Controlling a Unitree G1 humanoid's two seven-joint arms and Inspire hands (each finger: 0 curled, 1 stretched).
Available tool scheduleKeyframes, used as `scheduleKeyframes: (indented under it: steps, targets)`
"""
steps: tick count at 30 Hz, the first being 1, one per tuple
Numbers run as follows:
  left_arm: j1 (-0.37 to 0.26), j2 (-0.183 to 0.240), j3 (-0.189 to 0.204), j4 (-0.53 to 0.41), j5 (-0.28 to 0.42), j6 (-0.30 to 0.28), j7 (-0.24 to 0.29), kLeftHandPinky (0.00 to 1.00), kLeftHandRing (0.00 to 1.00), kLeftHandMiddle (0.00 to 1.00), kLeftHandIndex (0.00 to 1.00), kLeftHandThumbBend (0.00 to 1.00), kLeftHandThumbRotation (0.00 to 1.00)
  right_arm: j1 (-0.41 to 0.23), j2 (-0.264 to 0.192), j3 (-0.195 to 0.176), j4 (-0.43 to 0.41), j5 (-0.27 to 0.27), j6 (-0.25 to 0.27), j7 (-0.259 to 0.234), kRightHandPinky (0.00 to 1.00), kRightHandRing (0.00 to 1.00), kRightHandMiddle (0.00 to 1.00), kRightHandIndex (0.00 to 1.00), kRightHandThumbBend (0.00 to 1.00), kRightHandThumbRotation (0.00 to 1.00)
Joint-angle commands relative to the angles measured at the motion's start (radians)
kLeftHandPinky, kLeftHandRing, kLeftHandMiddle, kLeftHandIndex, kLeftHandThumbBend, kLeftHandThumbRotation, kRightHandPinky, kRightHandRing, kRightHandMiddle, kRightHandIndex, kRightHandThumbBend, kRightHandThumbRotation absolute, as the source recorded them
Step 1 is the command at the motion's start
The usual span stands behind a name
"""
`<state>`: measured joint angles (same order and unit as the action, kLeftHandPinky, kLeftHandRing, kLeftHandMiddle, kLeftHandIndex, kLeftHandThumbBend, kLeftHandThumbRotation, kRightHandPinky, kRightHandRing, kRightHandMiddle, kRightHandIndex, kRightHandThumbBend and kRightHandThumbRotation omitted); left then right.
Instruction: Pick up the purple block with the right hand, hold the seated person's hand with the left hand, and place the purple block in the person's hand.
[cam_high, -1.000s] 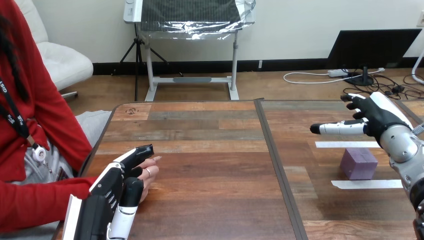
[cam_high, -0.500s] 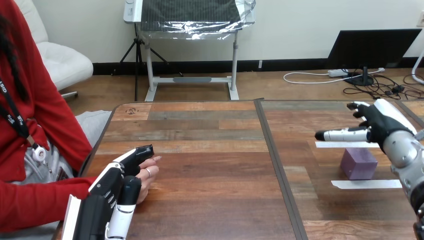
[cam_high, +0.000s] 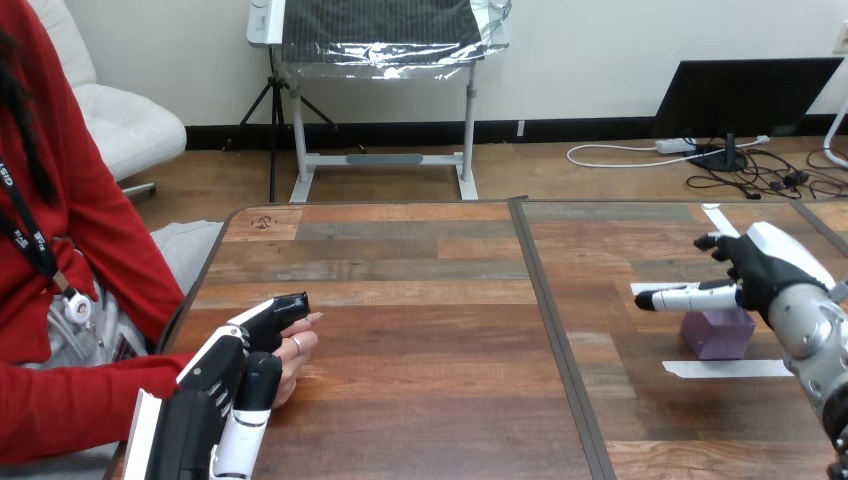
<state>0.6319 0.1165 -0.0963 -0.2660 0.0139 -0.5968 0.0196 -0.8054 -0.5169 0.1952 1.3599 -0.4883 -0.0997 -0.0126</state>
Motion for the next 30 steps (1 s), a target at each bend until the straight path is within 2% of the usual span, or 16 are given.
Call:
scheduleKeyframes:
  steps: [1, 14, 21, 30]
  targets:
    - [-0.059, -0.017, 0.018, -0.013, -0.001, -0.028, -0.005, 0.79, 0.83, 0.79, 0.72, 0.55, 0.93, -0.022, -0.027, -0.013, -0.008, 0.017, -0.028, -0.008, 0.8, 0.88, 0.91, 0.89, 1.0, 0.41]
    - [-0.065, -0.02, 0.024, -0.006, 0.01, -0.041, -0.003, 0.75, 0.82, 0.78, 0.7, 0.54, 0.93, -0.003, -0.025, -0.015, -0.005, 0.026, -0.025, -0.006, 0.77, 0.87, 0.9, 0.9, 0.99, 0.39]
    - [-0.057, -0.023, 0.02, -0.017, 0.013, -0.023, 0.0, 0.73, 0.81, 0.77, 0.69, 0.55, 0.93, 0.001, -0.024, -0.022, -0.003, 0.034, -0.02, 0.008, 0.78, 0.88, 0.91, 0.9, 0.96, 0.38]
    - [-0.054, -0.019, 0.014, -0.022, 0.002, -0.014, -0.008, 0.74, 0.83, 0.78, 0.7, 0.54, 0.94, 0.005, -0.025, -0.011, -0.003, 0.023, -0.015, 0.018, 0.83, 0.9, 0.91, 0.9, 0.94, 0.38]
